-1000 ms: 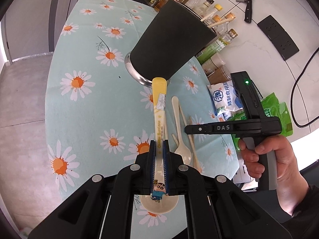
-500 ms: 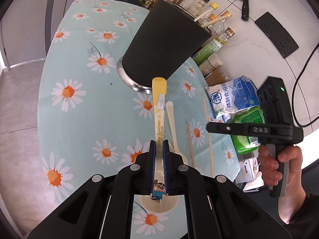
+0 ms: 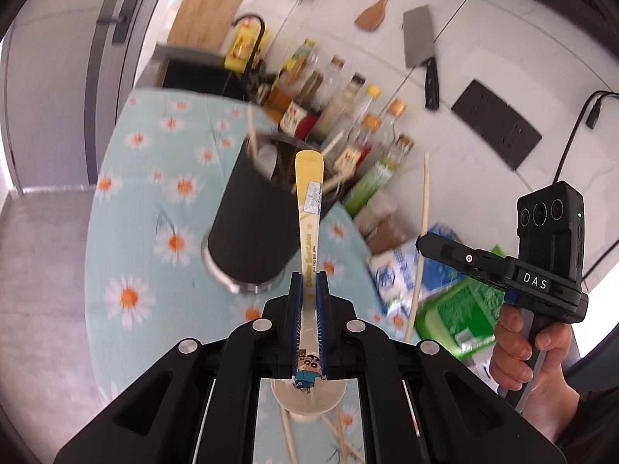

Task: Organize utensils
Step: 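Lift the spoon and chopstick and carry both above the black holder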

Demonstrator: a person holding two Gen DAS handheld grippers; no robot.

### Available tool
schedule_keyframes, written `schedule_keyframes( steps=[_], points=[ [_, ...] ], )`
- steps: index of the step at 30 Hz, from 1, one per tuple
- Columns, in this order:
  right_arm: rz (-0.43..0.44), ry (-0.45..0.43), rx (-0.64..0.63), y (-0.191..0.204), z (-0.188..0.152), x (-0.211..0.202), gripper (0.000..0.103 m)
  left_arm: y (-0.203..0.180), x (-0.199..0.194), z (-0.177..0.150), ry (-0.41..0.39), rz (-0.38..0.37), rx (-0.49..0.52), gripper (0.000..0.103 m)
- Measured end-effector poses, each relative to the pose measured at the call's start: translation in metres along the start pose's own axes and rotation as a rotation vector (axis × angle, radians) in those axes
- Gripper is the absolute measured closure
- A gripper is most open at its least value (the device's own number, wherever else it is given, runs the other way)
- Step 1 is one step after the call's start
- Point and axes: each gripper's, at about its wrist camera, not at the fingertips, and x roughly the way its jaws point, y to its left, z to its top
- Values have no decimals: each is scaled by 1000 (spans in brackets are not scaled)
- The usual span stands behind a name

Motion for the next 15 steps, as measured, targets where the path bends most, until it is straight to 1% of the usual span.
schedule_keyframes(
  steps=[2, 3, 5, 8, 10, 12, 15],
  points=[
    [13, -21, -15, 0, 13, -2, 97, -5, -3, 11, -43, 8, 1, 97],
    [27, -34, -17, 0, 21, -2, 97, -7, -3, 16, -69, 28, 1, 97],
    [60, -62, -18, -2, 36, -2, 97, -9, -4, 24, -96, 46, 1, 97],
    [74, -107, -31, -3, 64, -2, 97, -10, -3, 40, -149, 72, -9, 97],
    [83, -140, -35, -2, 75, -7, 97, -14, -3, 53, -197, 80, -8, 97],
    [81, -182, -51, -3, 93, -5, 97, -20, -3, 65, -244, 91, 11, 97],
    [82, -241, -66, -1, 112, -4, 97, -27, -1, 80, -311, 98, 41, 97]
  ],
)
